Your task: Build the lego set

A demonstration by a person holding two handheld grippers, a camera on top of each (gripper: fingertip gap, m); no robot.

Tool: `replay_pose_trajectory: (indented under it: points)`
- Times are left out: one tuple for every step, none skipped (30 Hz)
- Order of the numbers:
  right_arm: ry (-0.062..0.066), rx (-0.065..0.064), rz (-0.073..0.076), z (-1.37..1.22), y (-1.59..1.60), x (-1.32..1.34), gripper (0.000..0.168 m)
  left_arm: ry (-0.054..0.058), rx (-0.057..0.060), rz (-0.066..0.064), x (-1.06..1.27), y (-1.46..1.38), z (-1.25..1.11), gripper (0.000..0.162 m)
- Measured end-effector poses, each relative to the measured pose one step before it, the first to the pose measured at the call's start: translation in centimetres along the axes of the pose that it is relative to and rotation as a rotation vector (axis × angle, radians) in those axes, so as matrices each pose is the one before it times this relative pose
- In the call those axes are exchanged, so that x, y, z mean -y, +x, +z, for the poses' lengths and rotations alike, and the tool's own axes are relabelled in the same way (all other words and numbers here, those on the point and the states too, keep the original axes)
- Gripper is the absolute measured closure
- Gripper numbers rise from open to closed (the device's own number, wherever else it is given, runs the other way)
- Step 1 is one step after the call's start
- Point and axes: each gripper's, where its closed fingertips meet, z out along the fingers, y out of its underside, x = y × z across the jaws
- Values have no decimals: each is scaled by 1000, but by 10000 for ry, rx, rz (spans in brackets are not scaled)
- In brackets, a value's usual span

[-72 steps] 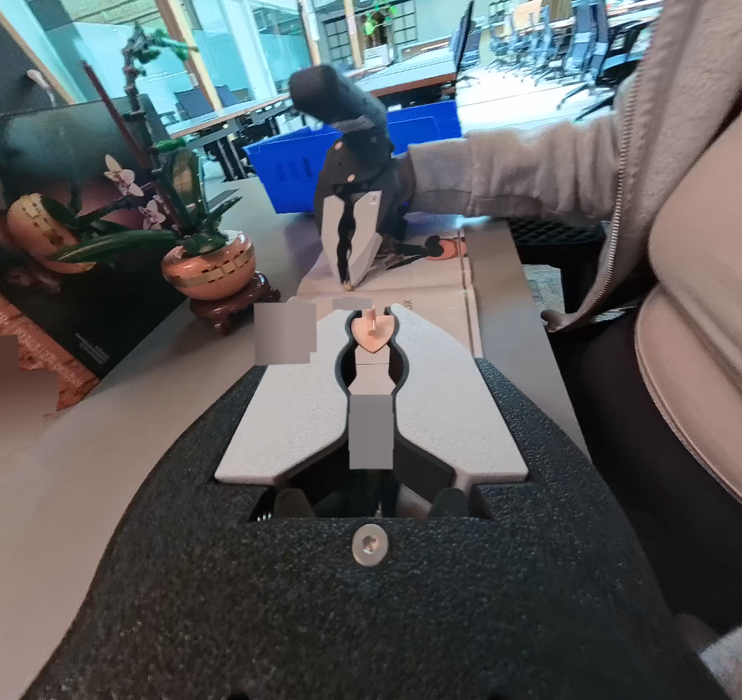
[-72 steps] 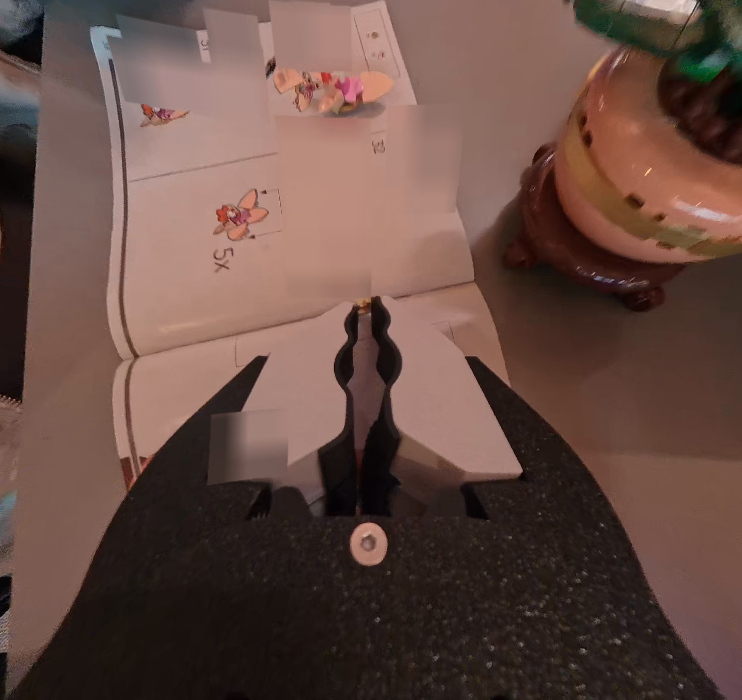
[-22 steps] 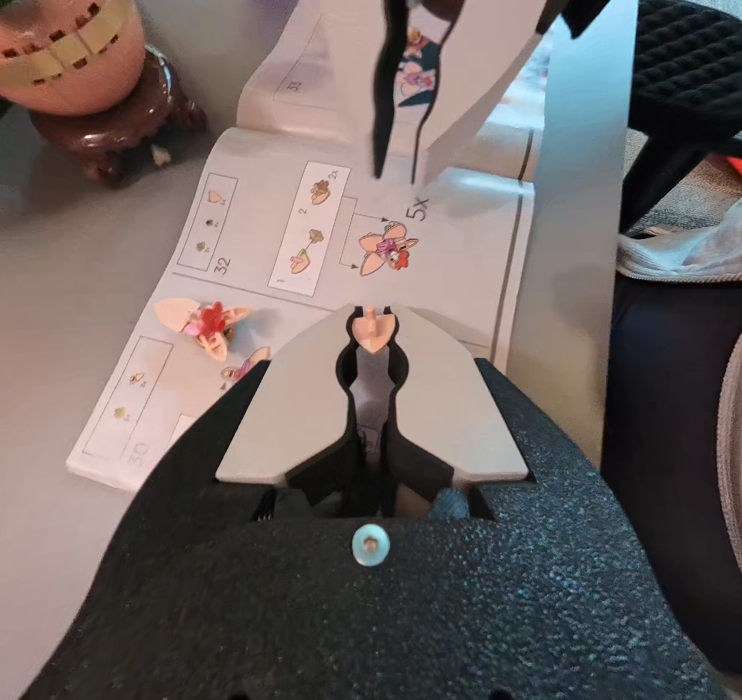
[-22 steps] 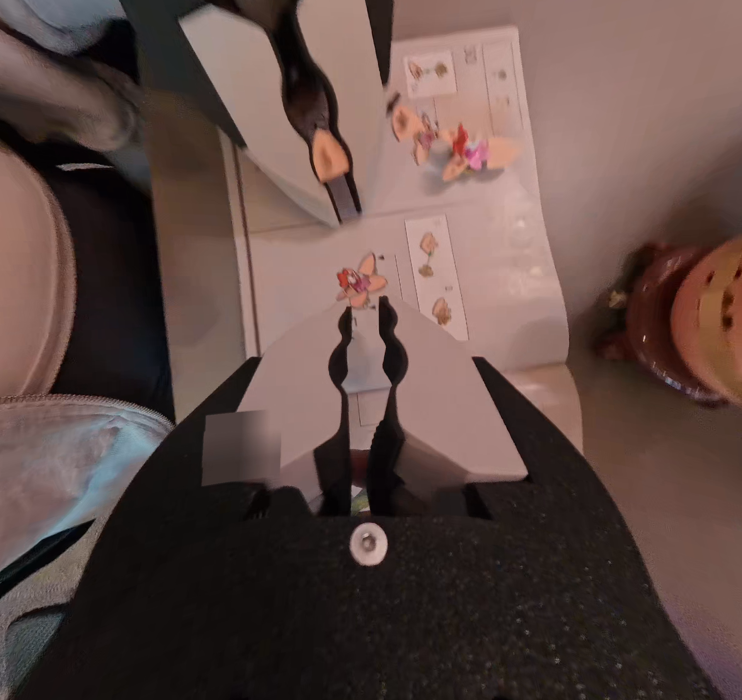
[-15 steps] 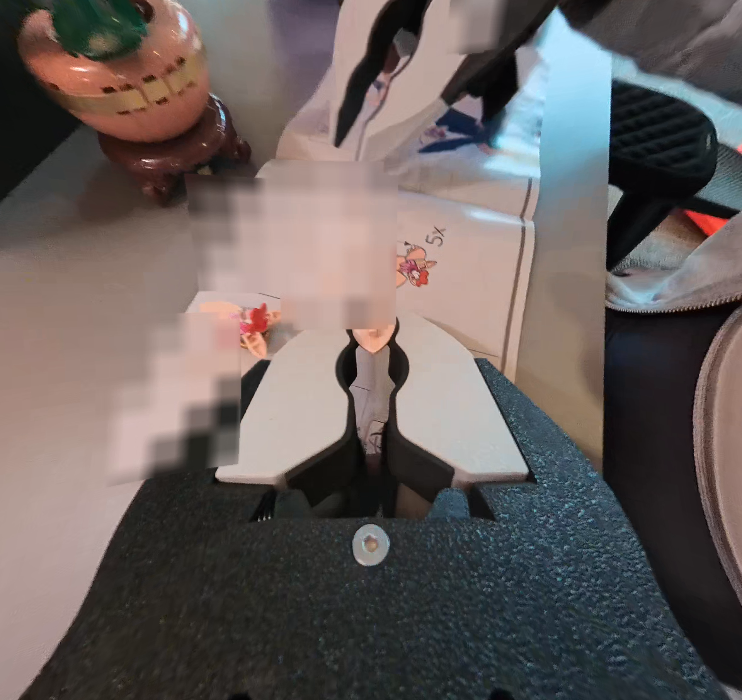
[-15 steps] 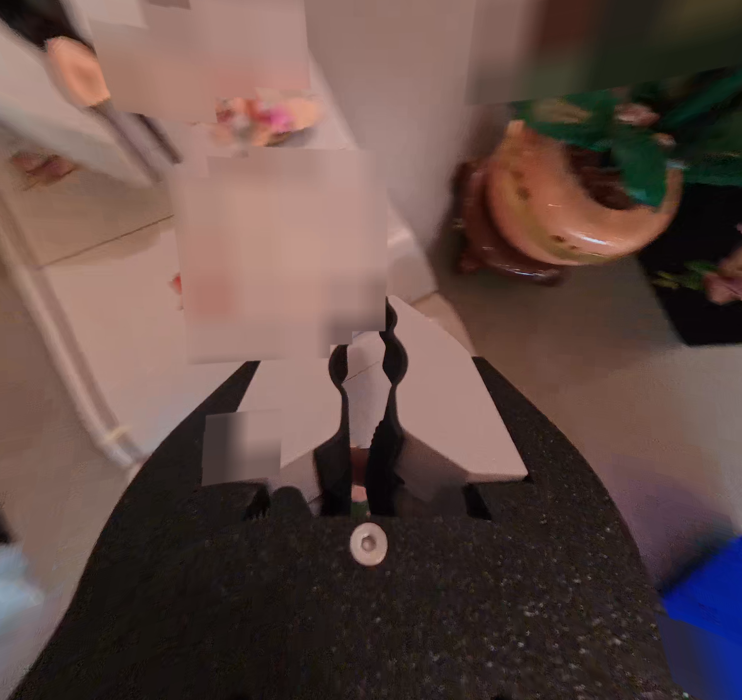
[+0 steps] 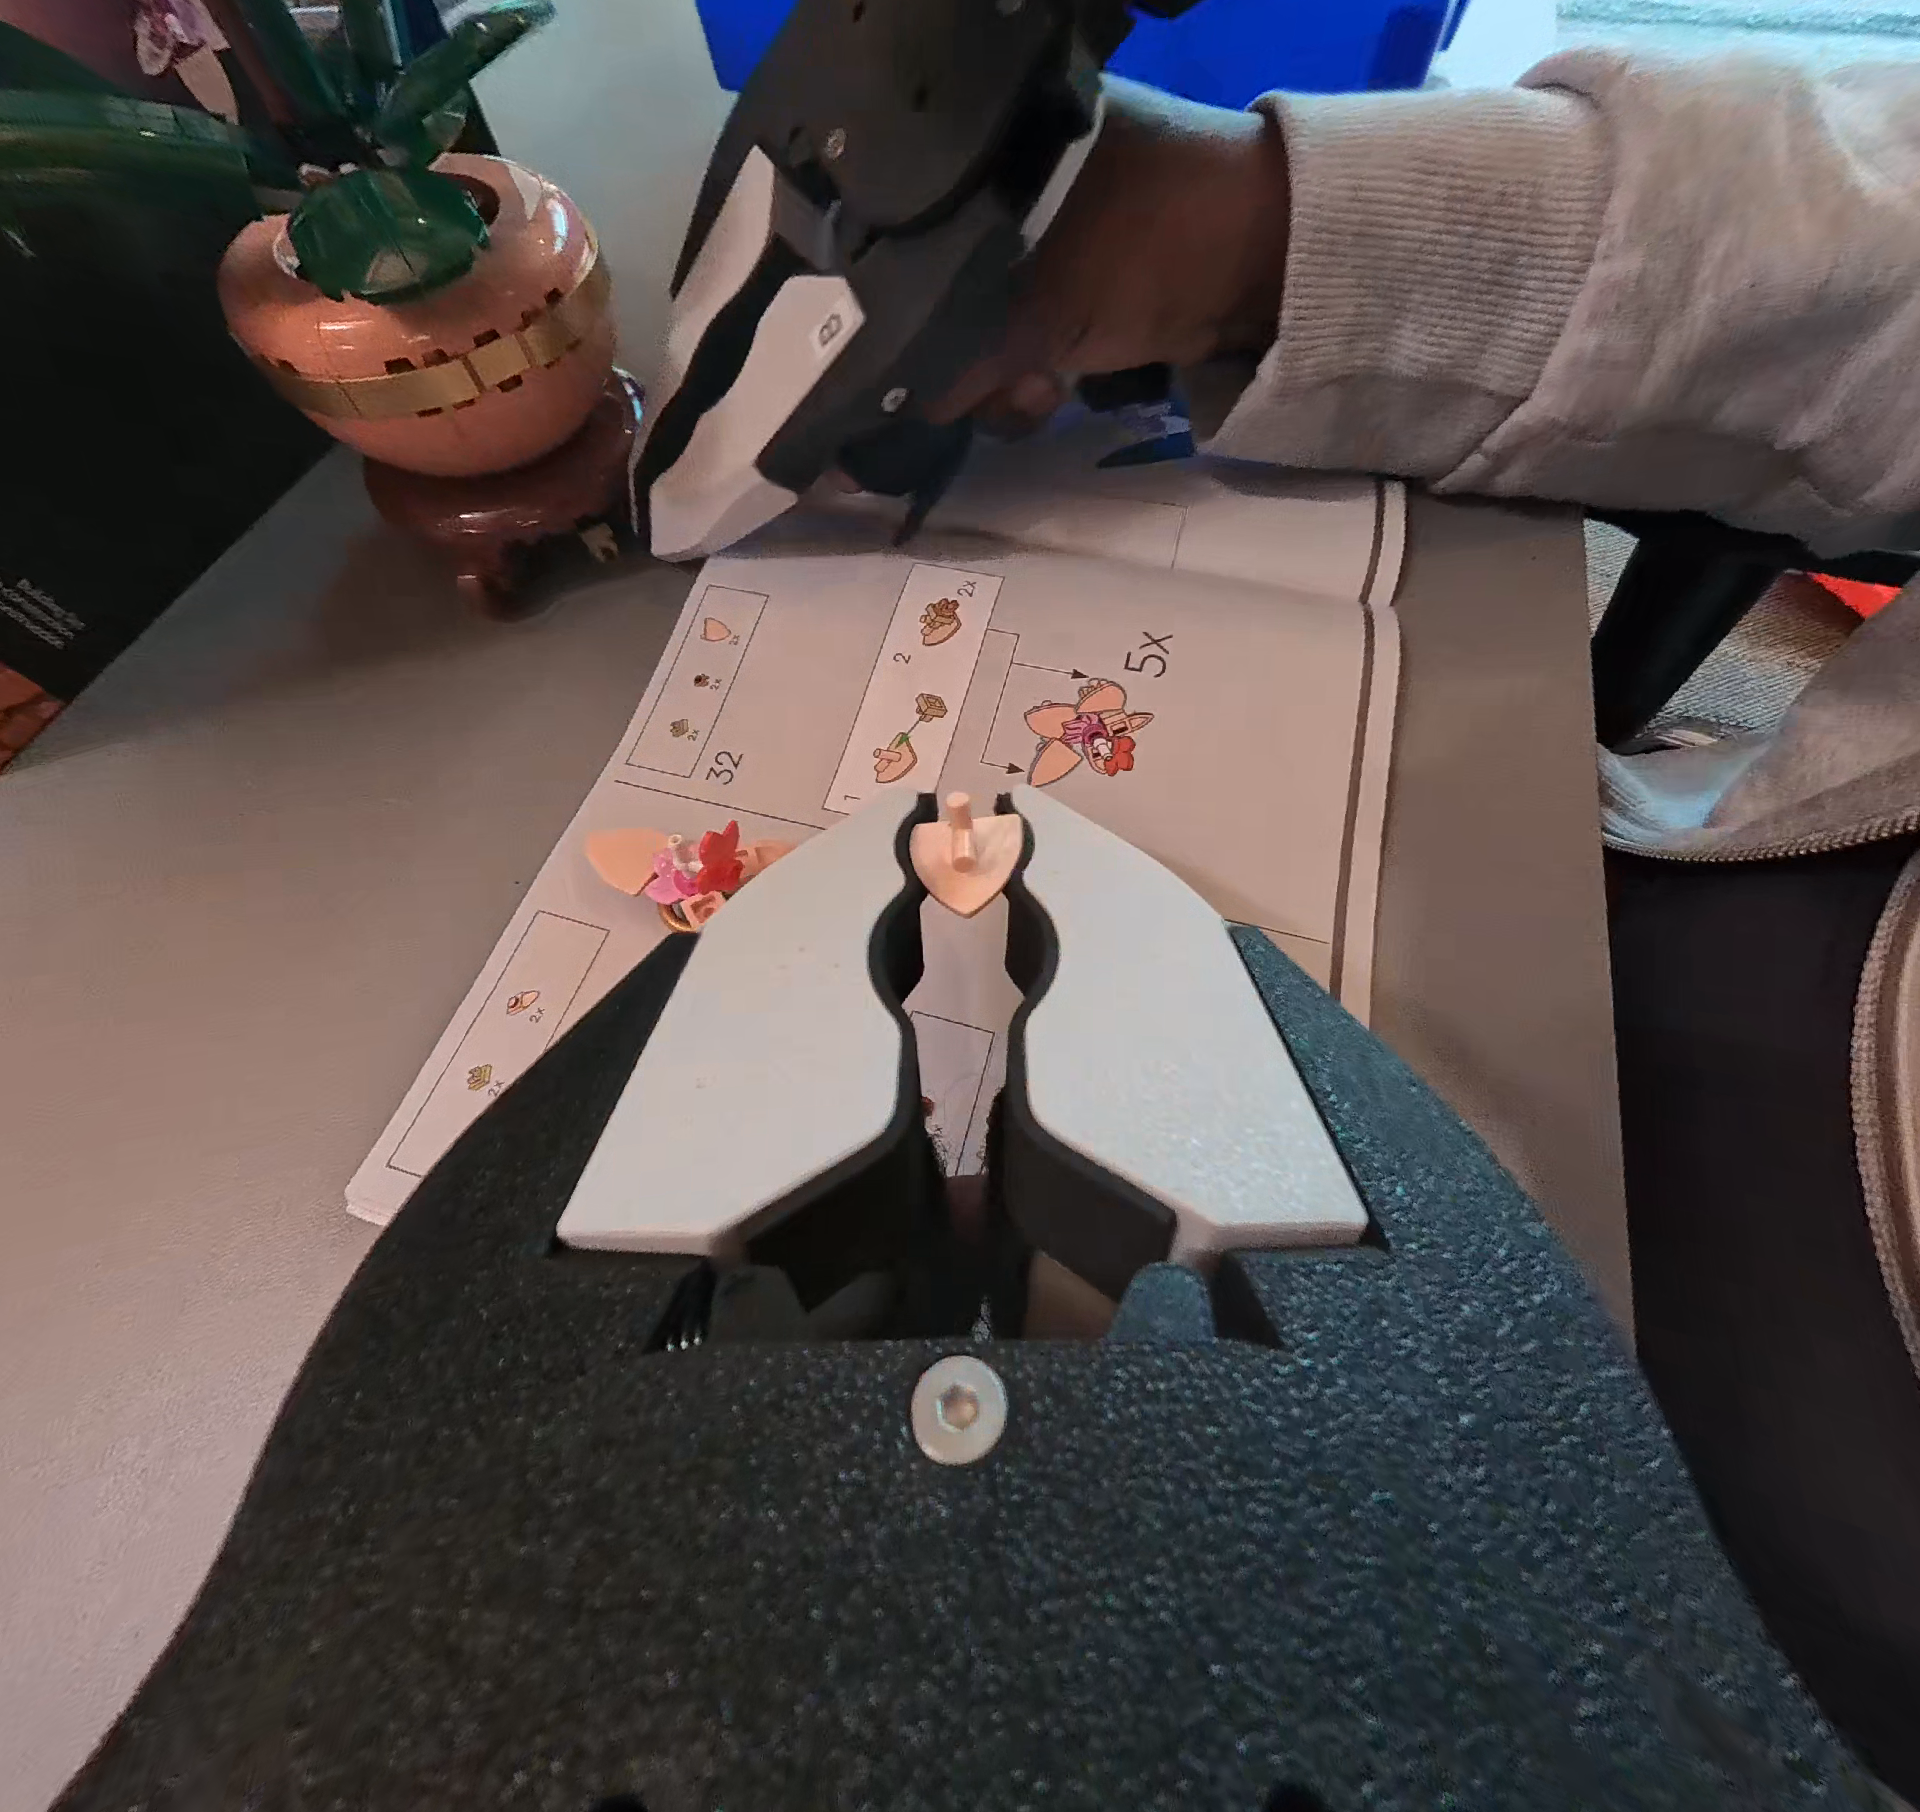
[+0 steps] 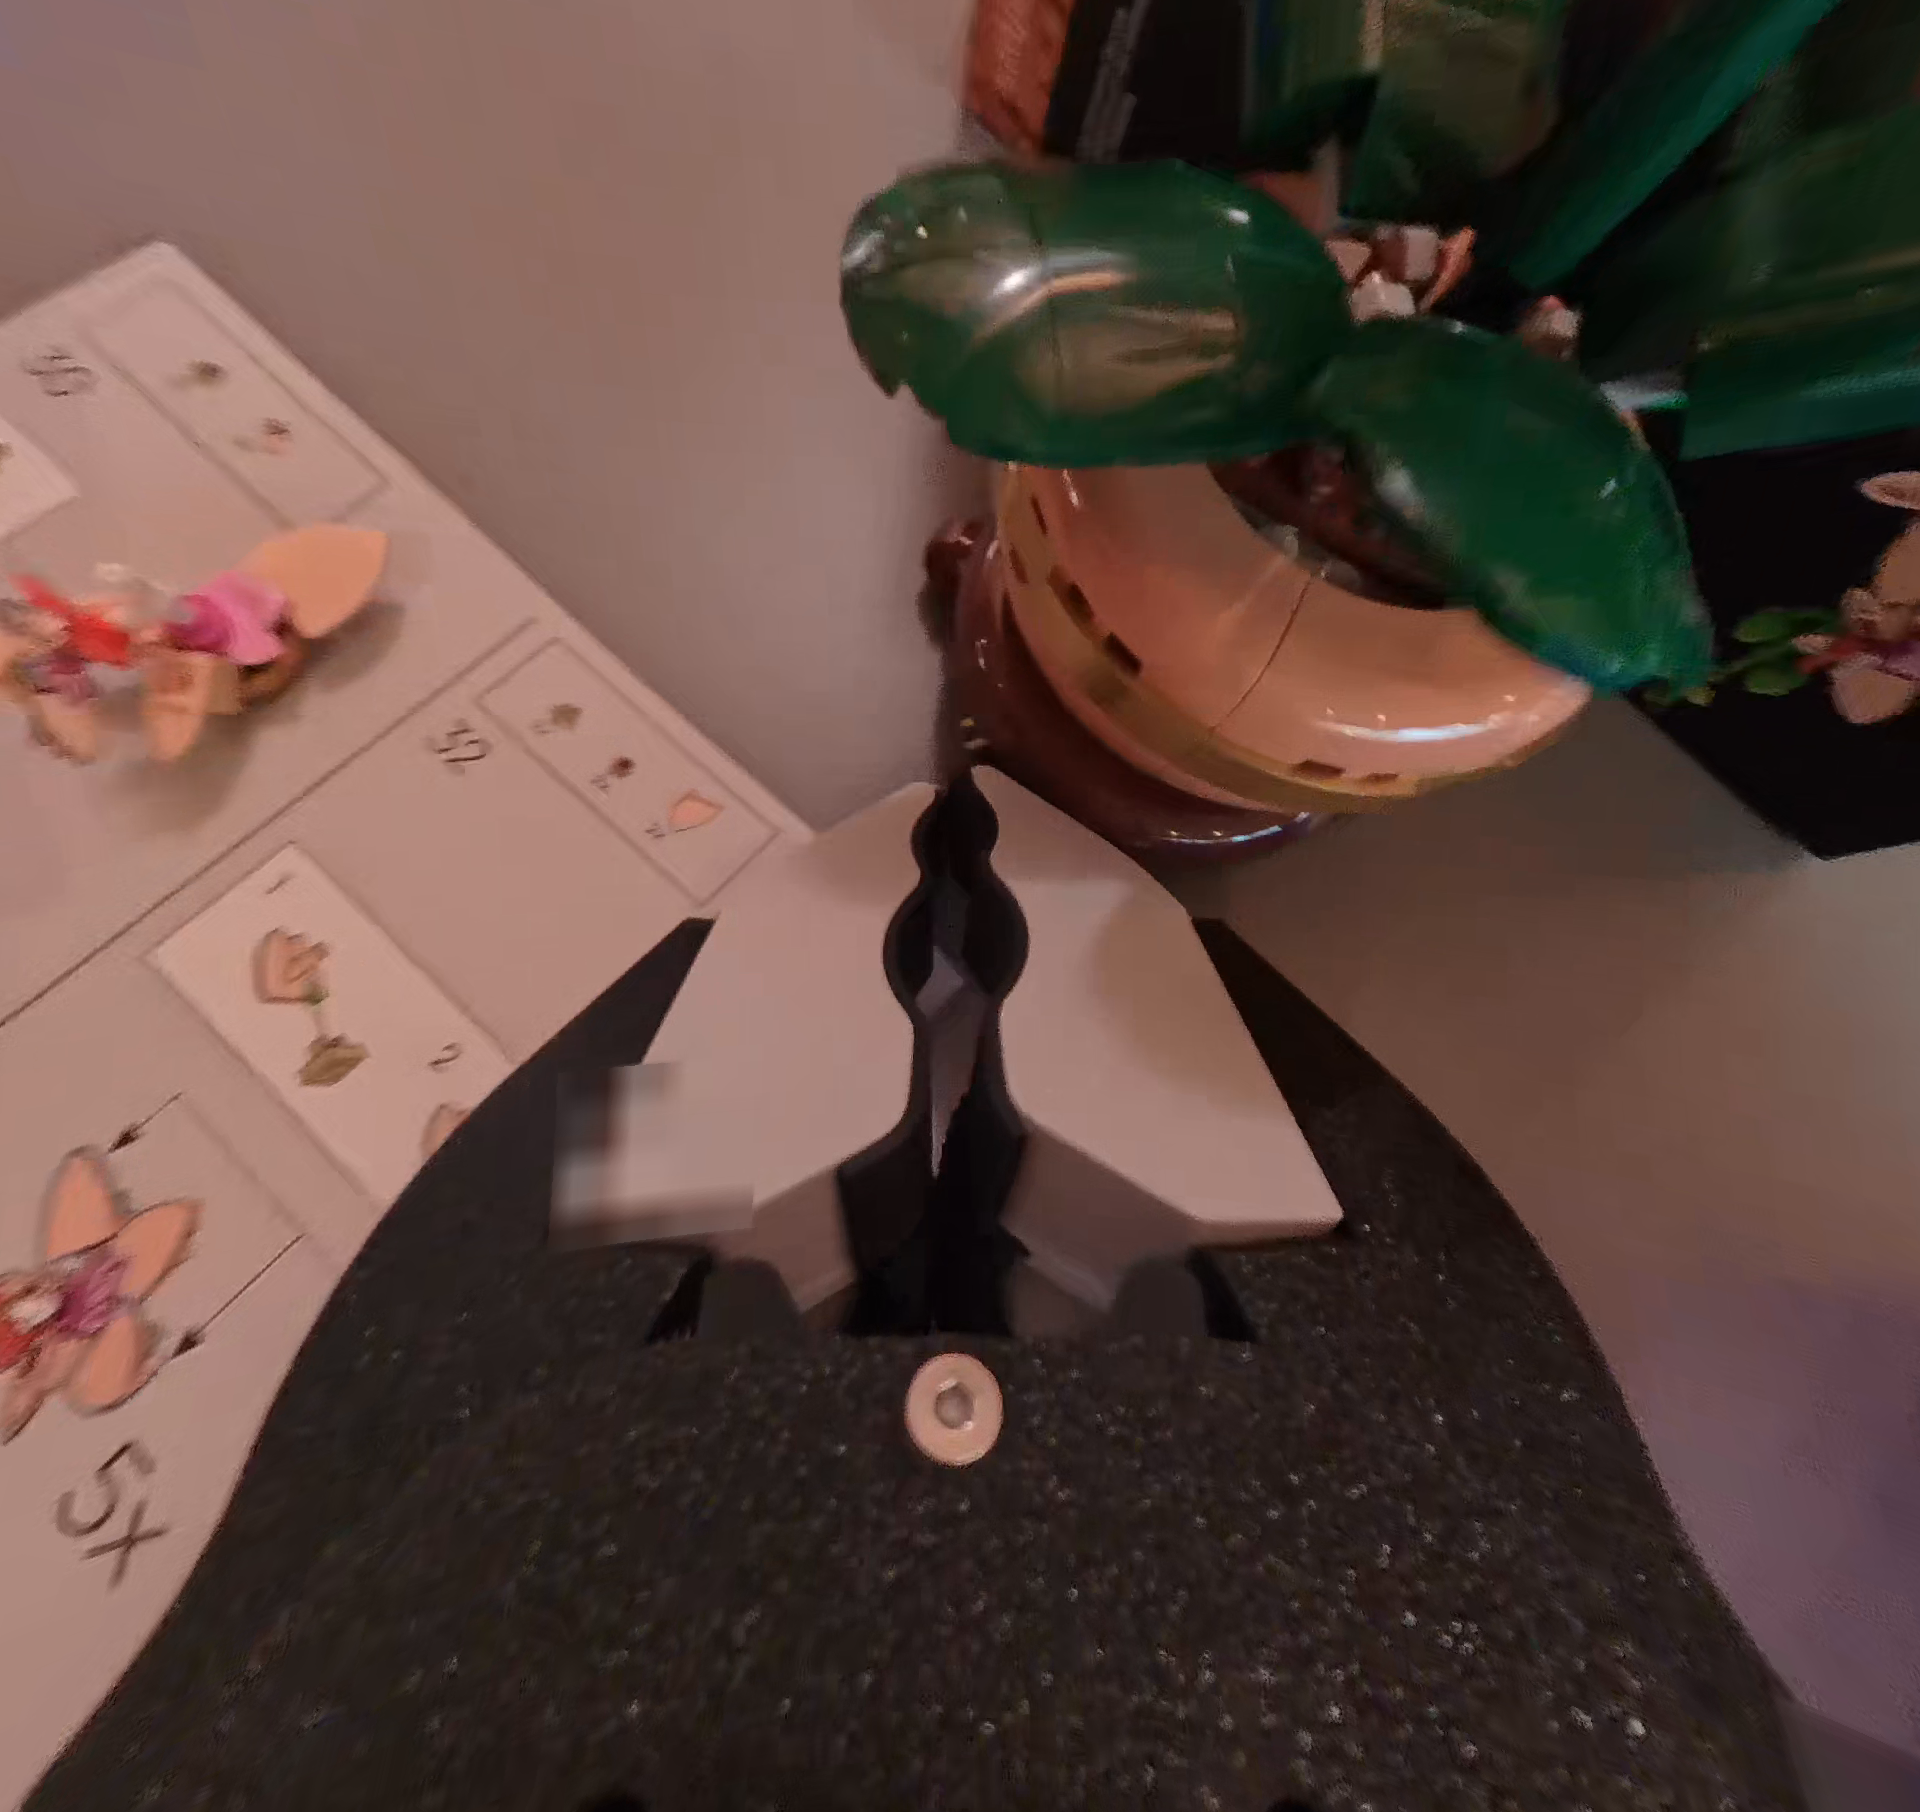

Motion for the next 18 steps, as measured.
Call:
replay_pose_trajectory:
  points:
    - [15,-449,50,-23,701,-36,168,-2,-27,9,-4,21,-25,151]
    - [-24,-518,-55,-37,924,-154,168,7,-4,-4,-4,-35,-36,151]
    - [0,-316,-143,-24,632,-89,168,12,-17,-3,-6,39,-12,151]
    - [112,137,-29,2,-56,97,166,15,-20,-1,13,41,-3,151]
    - [143,459,196,-56,-540,183,164,17,-13,3,26,22,18,151]
    - [64,565,186,-28,-740,149,156,19,-9,10,30,12,2,151]
    - [-28,288,107,72,-347,42,148,17,-2,12,10,13,-54,151]
    - [-98,-16,-54,111,92,-56,146,12,-1,9,9,15,-28,151]
    - [-52,-76,-162,153,236,-9,150,3,-14,4,18,15,27,151]
    - [-32,43,-81,172,7,50,153,-3,-24,8,21,26,65,151]
    - [-5,97,41,117,-41,119,155,-5,-14,15,0,30,49,151]
    - [-1,86,57,119,-16,121,157,-2,6,17,-7,16,9,151]
    - [6,85,31,66,-47,89,158,2,3,16,-11,28,-7,151]
    - [5,29,31,92,42,68,159,0,-12,5,-3,33,-7,151]
    - [-13,23,45,66,19,65,159,-2,-16,-7,-4,11,-1,151]
    - [-13,26,17,76,24,48,160,0,-14,-9,-3,3,-23,151]
    - [6,21,-22,63,26,55,161,2,-14,-4,13,6,-20,151]
    - [-18,23,-26,88,70,0,162,-3,-17,-1,17,29,-5,151]
